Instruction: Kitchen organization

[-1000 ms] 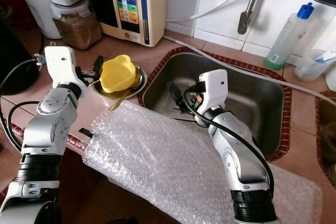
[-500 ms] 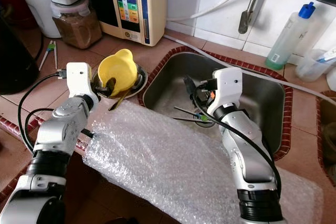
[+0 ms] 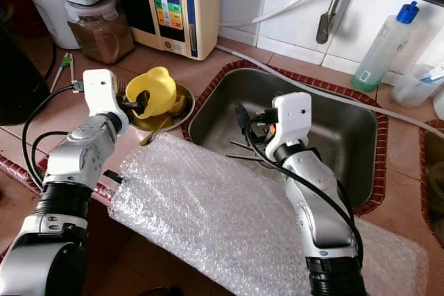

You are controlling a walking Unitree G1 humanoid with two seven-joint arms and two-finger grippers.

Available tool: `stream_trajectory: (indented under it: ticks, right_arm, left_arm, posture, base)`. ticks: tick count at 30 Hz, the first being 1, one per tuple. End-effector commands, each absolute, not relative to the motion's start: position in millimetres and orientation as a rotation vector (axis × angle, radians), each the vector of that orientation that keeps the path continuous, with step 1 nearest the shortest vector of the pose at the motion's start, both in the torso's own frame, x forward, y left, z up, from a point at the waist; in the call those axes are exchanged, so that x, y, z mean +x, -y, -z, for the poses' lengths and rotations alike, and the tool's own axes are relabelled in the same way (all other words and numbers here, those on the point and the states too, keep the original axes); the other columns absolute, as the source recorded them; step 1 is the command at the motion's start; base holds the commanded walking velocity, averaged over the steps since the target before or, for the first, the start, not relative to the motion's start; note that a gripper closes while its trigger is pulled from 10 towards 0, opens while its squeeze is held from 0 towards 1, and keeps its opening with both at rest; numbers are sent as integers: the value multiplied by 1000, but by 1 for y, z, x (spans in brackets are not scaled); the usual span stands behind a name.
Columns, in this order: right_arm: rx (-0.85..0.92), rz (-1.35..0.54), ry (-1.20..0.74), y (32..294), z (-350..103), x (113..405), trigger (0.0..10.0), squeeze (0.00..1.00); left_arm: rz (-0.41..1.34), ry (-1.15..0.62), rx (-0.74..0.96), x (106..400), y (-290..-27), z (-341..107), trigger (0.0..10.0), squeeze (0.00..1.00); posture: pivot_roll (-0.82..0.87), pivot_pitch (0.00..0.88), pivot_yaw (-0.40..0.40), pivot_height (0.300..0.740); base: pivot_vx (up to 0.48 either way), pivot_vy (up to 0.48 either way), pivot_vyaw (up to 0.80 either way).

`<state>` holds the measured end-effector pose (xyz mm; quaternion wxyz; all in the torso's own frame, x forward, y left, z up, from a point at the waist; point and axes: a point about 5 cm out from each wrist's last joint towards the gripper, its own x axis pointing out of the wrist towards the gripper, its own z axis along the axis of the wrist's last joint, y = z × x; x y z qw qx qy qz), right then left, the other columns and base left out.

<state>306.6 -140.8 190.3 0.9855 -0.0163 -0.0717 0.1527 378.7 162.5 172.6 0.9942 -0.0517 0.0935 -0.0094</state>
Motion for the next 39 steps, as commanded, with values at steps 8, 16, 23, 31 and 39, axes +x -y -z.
stream_trajectory:
  ticks: [8, 16, 23, 31, 39]
  right_arm:
    - [34, -485, 164, 125, -203, 303, 10000, 0]
    - [50, -592, 139, 120, -202, 296, 10000, 0]
    - [68, -632, 122, 120, -202, 295, 10000, 0]
    - [42, -661, 100, 118, -198, 293, 10000, 0]
    - [50, -665, 107, 117, -200, 294, 10000, 0]
  left_arm:
    - [10, -214, -159, 379, -165, -172, 0, 0]
    - [5, -212, -161, 379, -164, -172, 0, 0]
    - [-10, -193, -149, 379, -167, -174, 0, 0]
    - [-87, -140, -145, 375, -179, -177, 0, 0]
    - [-113, -20, -70, 374, -177, -192, 0, 0]
  posture:
    - [-72, 118, -6, 740]
    - [-77, 115, -12, 740]
    - [-75, 115, -19, 740]
    - [-68, 114, -23, 740]
    - [-63, 108, -24, 740]
  base:
    - [0, 0, 0]
    - [0, 0, 0]
    - [0, 0, 0]
    - [0, 0, 0]
    - [0, 0, 0]
